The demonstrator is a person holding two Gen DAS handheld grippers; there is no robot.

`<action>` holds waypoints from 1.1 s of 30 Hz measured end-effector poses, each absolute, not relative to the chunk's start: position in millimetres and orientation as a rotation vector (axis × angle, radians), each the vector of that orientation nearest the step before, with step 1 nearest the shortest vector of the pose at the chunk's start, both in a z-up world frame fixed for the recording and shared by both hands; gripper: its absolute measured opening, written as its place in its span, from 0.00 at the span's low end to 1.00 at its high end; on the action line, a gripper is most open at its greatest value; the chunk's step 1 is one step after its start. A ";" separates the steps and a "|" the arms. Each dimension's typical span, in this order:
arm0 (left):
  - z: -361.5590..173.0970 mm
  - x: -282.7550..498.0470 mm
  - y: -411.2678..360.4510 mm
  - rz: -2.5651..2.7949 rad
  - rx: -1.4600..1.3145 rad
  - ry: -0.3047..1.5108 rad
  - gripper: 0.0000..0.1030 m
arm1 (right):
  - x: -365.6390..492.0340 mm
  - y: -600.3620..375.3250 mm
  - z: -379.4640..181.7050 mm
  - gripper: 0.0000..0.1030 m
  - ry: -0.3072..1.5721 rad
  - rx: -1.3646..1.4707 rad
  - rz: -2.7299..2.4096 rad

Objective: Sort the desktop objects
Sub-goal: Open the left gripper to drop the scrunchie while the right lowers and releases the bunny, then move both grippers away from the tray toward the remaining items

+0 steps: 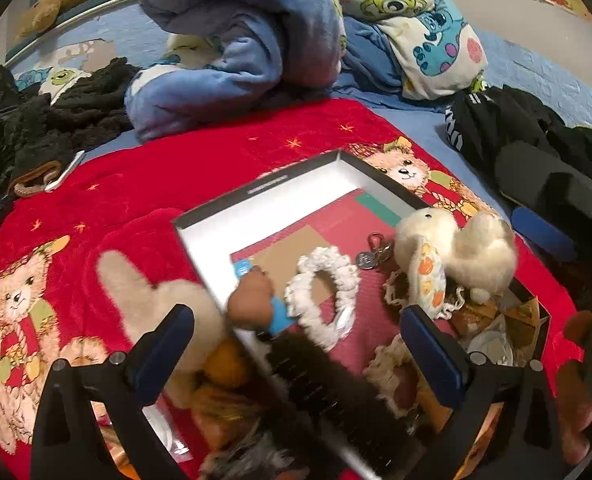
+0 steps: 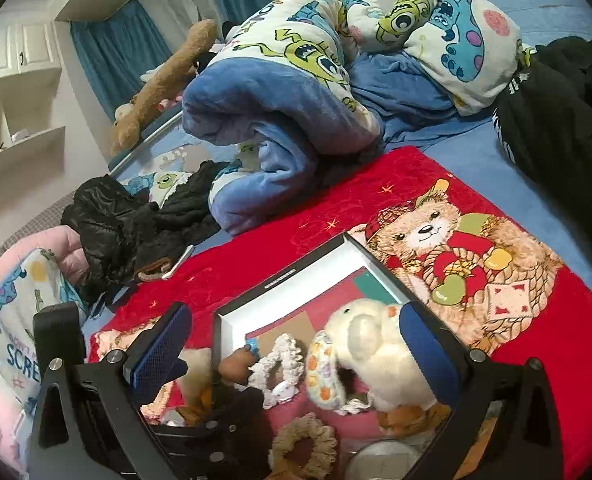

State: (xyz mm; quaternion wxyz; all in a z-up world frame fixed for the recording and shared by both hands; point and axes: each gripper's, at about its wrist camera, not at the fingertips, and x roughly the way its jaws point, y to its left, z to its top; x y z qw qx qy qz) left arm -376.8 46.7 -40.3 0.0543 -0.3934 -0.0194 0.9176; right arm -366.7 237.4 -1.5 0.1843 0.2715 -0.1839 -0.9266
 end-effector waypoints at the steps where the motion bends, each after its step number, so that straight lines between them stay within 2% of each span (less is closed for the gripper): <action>1: -39.3 -374.0 42.5 2.788 -1.192 -0.067 1.00 | -366.2 234.3 -1.2 1.00 -0.519 0.768 -2.604; 12: -14.7 -314.6 -52.0 2.970 -1.179 -0.194 1.00 | -337.3 146.5 15.8 1.00 -0.299 0.716 -2.474; 19: -16.9 -259.2 -116.7 3.076 -1.187 -0.269 1.00 | -299.3 89.5 21.6 1.00 -0.177 0.638 -2.406; 26: -37.3 -236.8 -142.5 3.128 -1.230 -0.165 1.00 | -290.1 65.0 9.3 1.00 -0.141 0.647 -2.368; 33: -79.3 -247.8 -158.5 3.107 -1.386 -0.151 1.00 | -298.6 25.3 -32.6 1.00 -0.091 0.823 -2.255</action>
